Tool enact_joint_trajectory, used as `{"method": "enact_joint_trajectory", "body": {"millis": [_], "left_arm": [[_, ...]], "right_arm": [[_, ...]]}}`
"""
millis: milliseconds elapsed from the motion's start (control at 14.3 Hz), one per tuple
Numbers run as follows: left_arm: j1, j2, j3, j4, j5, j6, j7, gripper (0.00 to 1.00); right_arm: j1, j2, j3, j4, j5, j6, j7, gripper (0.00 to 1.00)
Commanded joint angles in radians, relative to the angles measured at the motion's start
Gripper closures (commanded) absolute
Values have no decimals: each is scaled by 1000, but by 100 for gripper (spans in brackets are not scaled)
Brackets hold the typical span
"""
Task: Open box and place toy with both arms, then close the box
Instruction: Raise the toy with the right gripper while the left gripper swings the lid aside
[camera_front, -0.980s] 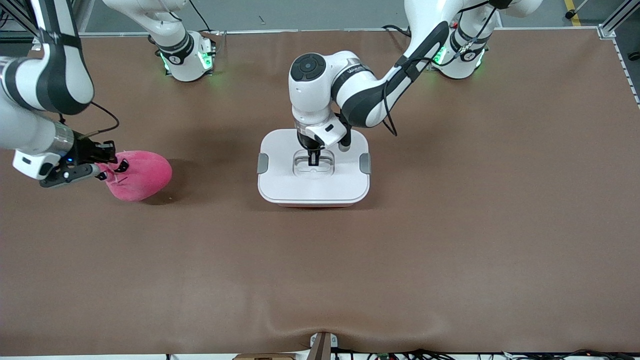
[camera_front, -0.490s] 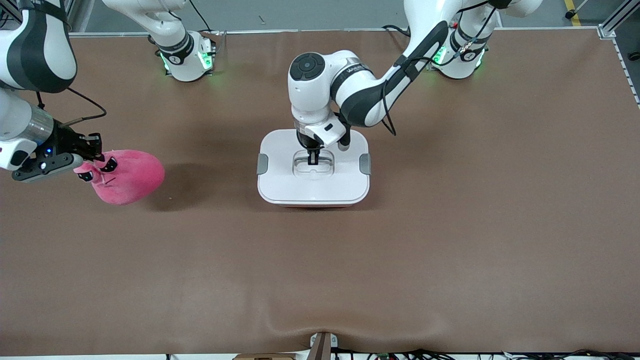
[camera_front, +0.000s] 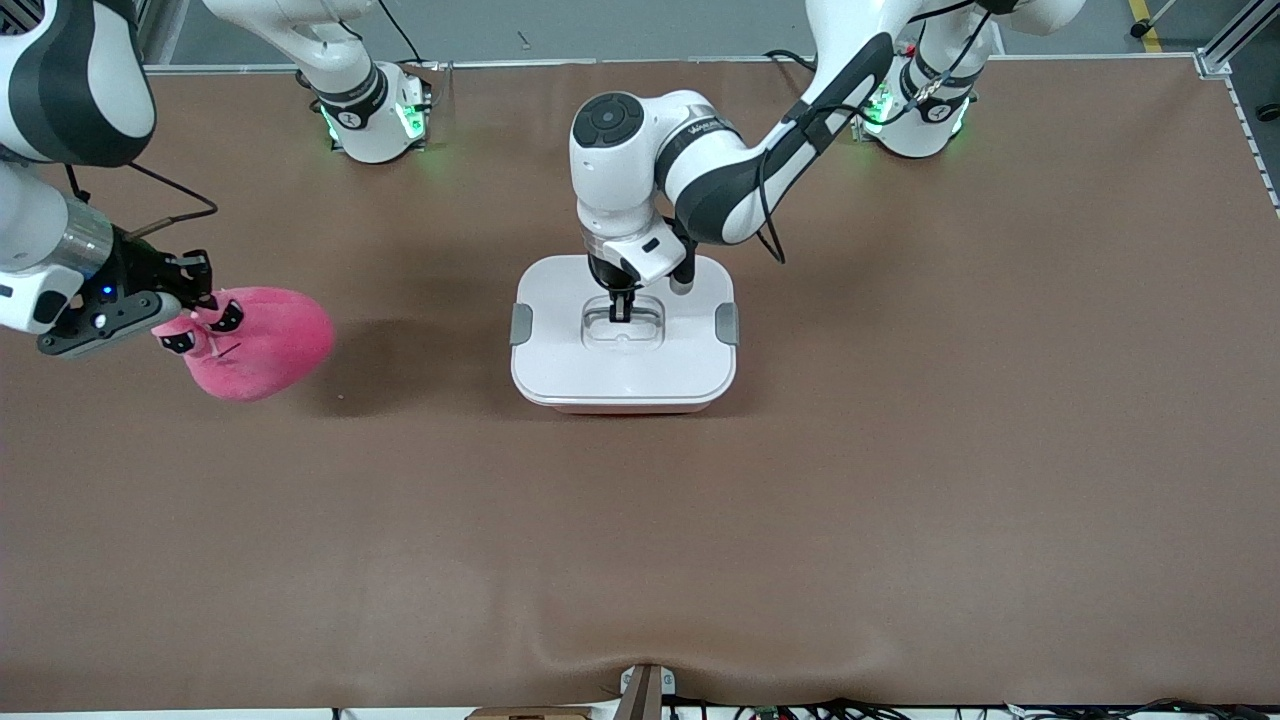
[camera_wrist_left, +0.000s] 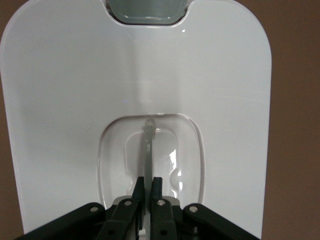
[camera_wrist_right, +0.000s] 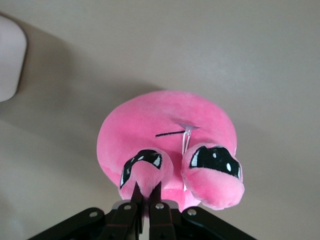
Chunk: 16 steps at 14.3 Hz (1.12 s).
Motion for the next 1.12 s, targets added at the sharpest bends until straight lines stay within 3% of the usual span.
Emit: {"method": "enact_joint_trajectory", "body": {"millis": [0,420,700,1050], "left_arm": [[-8,-38,-23,4,6,-54,24,100],[18,-109,-24,11,-14,-103,122,100],[188,-205,-24,16,-187,-205,478,100],[365,-252,-21,15,-204,-417,953,100]], "right_arm": [[22,3,-1,42,12,-35,-9,100],[106,3,5,99,12,-54,-16,100],[201,4,5,125,12,-50,-17,100],[396,29,5,167,14,5,-13,100]]}}
